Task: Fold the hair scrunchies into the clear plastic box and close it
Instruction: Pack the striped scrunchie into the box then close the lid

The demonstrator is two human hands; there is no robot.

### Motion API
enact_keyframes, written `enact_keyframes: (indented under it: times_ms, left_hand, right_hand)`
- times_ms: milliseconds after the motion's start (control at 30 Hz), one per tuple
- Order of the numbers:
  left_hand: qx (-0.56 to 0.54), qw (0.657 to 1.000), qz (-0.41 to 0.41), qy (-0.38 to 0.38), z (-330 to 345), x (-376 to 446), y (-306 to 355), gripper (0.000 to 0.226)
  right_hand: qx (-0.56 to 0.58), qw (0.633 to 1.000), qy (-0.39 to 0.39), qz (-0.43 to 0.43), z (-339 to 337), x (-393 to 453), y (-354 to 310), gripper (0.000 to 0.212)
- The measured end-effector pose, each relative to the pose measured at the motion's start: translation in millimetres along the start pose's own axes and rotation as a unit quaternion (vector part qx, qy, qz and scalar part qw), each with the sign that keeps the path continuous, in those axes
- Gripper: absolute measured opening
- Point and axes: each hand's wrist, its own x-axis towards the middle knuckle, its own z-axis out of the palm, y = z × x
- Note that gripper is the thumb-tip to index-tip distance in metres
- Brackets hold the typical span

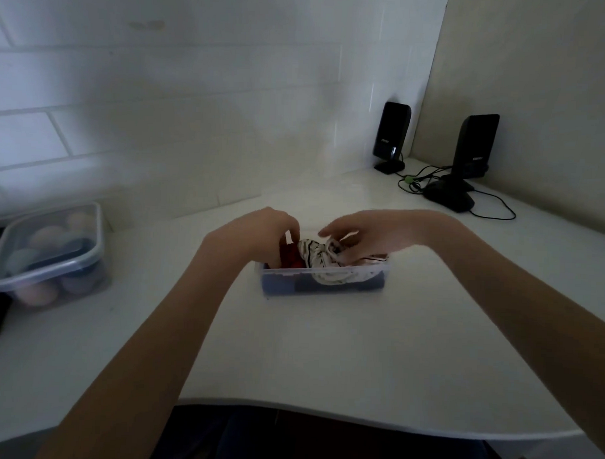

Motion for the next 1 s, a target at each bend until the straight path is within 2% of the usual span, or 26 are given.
enact_keyframes:
  times_ms: [67,167,233,300,400,500,600,700,767,800,867,933,1000]
  left_hand:
    - [-0.031,0.999,0.003,-0.005,-2,-4,-2,0.049]
    - [-0.097,0.995,-0.006,-0.006,-9,-9,-5,0.048]
    - [-0.139,0.989,-0.016,0.050,-15,-11,-9,0.038]
    - [-0.159,0.977,-0.040,0.138,-17,-11,-15,0.024]
    - [-0.206,0.942,-0.093,0.248,-6,-7,-22,0.016]
    - [-0.258,0.910,-0.160,0.282,14,-3,-29,0.031]
    - [-0.308,0.891,-0.207,0.263,32,3,-36,0.043]
    - [-0.352,0.874,-0.210,0.259,45,8,-40,0.039]
    - [-0.403,0.858,-0.195,0.254,48,10,-37,0.036]
    - [-0.426,0.850,-0.185,0.249,48,11,-36,0.034]
    - [-0.459,0.838,-0.167,0.244,50,13,-35,0.030]
    - [-0.487,0.824,-0.153,0.248,52,15,-34,0.023]
    - [-0.523,0.803,-0.136,0.250,55,16,-34,0.017]
  right_hand:
    - [0.054,0.996,0.070,-0.008,-10,-12,11,0.044]
    - [-0.014,0.990,0.141,0.024,-21,-23,20,0.036]
    - [-0.118,0.983,0.118,0.071,-22,-26,17,0.044]
    - [-0.203,0.967,0.089,0.121,-19,-25,12,0.051]
    - [-0.255,0.951,0.055,0.166,-11,-15,1,0.048]
    - [-0.292,0.935,0.015,0.200,2,-2,-4,0.038]
    - [-0.305,0.930,0.016,0.202,5,3,-2,0.039]
    - [-0.233,0.957,0.008,0.173,-2,-4,5,0.042]
    - [-0.088,0.986,0.028,0.142,-11,-13,16,0.041]
    - [-0.018,0.990,0.062,0.125,-15,-18,23,0.037]
    - [0.092,0.975,0.167,0.112,-20,-23,38,0.024]
    - [0.148,0.947,0.257,0.127,-15,-20,50,0.023]
    - [0.187,0.937,0.263,0.135,-1,-12,57,0.034]
